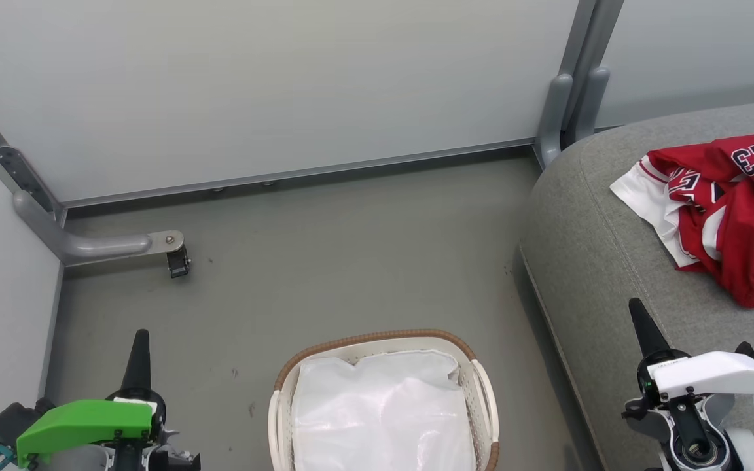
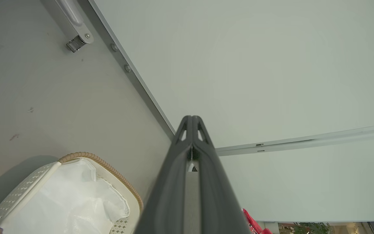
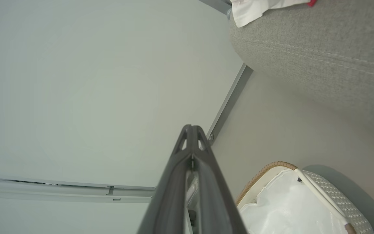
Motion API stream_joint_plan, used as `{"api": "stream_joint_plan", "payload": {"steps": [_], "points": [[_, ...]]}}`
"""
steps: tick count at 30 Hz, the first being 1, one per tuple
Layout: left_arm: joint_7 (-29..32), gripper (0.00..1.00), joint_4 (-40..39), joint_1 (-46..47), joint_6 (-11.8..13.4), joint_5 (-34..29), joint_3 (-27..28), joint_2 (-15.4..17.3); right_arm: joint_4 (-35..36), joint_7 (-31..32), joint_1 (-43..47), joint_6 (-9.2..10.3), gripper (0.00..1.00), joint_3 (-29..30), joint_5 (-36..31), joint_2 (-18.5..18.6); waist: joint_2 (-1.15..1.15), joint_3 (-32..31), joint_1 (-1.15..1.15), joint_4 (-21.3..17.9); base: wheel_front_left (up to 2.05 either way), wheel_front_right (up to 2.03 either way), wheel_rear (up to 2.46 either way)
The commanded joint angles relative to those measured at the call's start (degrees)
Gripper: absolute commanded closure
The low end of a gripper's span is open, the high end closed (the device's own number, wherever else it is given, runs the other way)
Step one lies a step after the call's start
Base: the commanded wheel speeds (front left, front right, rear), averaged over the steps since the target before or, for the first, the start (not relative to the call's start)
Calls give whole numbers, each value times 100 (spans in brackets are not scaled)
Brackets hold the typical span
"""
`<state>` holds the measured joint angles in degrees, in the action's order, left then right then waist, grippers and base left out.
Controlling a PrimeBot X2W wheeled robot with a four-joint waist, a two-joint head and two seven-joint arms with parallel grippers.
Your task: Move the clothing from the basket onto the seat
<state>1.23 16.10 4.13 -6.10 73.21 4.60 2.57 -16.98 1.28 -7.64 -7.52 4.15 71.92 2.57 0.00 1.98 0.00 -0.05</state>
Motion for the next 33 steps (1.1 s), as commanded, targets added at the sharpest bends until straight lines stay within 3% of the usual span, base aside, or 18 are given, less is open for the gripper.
{"api": "stream_joint_plan", "payload": {"steps": [1, 33], "points": [[38, 100, -63, 134, -43, 160, 32, 39, 76, 40, 42, 3, 100, 31, 162, 34, 0, -6, 0, 0, 0, 0, 0], [422, 100, -181, 221, -126, 1501, 168, 47, 258, 424, 140, 4, 100, 199, 1593, 44, 0, -130, 0, 4, 0, 0, 0]]}}
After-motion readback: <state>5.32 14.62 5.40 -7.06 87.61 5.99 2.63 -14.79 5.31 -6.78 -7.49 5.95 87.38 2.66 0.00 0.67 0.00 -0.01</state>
